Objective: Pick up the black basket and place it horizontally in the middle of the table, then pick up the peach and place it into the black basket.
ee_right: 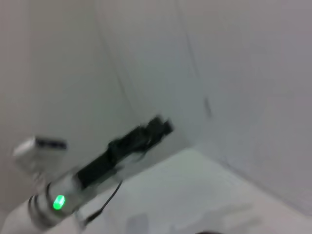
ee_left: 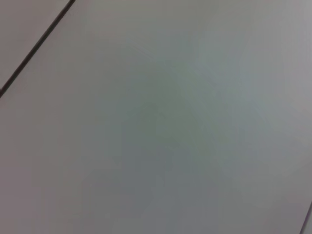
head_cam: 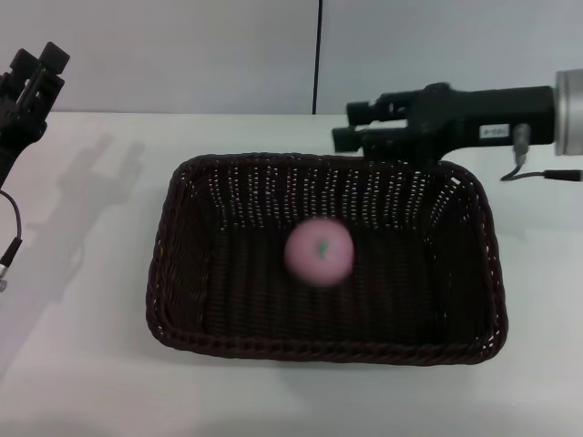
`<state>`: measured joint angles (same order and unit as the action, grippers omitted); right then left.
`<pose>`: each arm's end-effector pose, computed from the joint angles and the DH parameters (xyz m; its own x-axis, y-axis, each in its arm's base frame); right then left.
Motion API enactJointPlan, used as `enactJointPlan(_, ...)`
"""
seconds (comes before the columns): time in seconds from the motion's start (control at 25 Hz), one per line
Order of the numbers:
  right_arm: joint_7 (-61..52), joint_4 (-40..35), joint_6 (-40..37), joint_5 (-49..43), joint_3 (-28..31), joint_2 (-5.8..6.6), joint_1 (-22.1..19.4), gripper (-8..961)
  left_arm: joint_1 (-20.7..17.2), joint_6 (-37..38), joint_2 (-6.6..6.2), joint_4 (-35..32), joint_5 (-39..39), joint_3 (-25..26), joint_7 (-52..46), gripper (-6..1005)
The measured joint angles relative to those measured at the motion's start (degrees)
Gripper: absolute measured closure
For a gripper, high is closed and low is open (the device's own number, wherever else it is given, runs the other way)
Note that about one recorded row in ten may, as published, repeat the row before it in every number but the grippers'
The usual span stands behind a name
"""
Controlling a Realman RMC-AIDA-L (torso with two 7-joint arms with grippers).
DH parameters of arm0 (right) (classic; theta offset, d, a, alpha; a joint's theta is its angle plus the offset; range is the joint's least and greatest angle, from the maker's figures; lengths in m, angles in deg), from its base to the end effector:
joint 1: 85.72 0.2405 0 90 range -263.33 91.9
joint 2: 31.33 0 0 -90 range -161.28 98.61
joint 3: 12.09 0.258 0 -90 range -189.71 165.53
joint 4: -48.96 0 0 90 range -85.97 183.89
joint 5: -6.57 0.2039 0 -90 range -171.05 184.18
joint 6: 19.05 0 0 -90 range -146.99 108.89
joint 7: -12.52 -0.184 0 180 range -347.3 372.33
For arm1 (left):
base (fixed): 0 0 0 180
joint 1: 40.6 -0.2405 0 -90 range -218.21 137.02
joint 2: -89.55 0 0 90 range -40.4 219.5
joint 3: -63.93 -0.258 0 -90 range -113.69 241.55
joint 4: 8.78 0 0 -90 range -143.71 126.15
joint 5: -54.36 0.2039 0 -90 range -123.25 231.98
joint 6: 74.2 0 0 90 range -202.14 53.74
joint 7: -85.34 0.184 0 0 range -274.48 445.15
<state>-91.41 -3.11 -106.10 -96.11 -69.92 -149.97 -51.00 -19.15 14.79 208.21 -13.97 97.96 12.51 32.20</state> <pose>0.1504 0.3682 -0.0274 0.7723 -0.3914 -0.5003 -0.4511 -0.8924 0.0018 -0.2950 0.3281 0.0194 0.2028 -0.0406 0.9784 0.8736 -0.4439 -0.1995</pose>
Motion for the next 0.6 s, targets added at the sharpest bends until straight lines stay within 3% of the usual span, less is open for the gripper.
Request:
enactJointPlan(0.12,2.68,2.3,-0.23,3.51,4.34,-0.12,-1.46,541,-0.11,0.16,-0.02,0.0,-0.01,0.33,-0.22,407)
enactJointPlan(0.2,6.07,5.61,-0.92,9.4,8.28,0.0,-3.03,398,-0.2,0.22,-0.02,-0.01,-0.01,0.38,-0.22,407)
enactJointPlan(0.4,21.74,17.11,-2.04,26.1,18.86,0.06,-7.99,398,-0.85,0.4,-0.09,-0.01,0.0,1.83,-0.12,407)
enactJointPlan(0.6,35.29,29.42,-1.75,36.93,29.54,0.05,-11.28,397,-1.9,1.2,-0.29,-0.53,-0.06,4.36,-0.14,407)
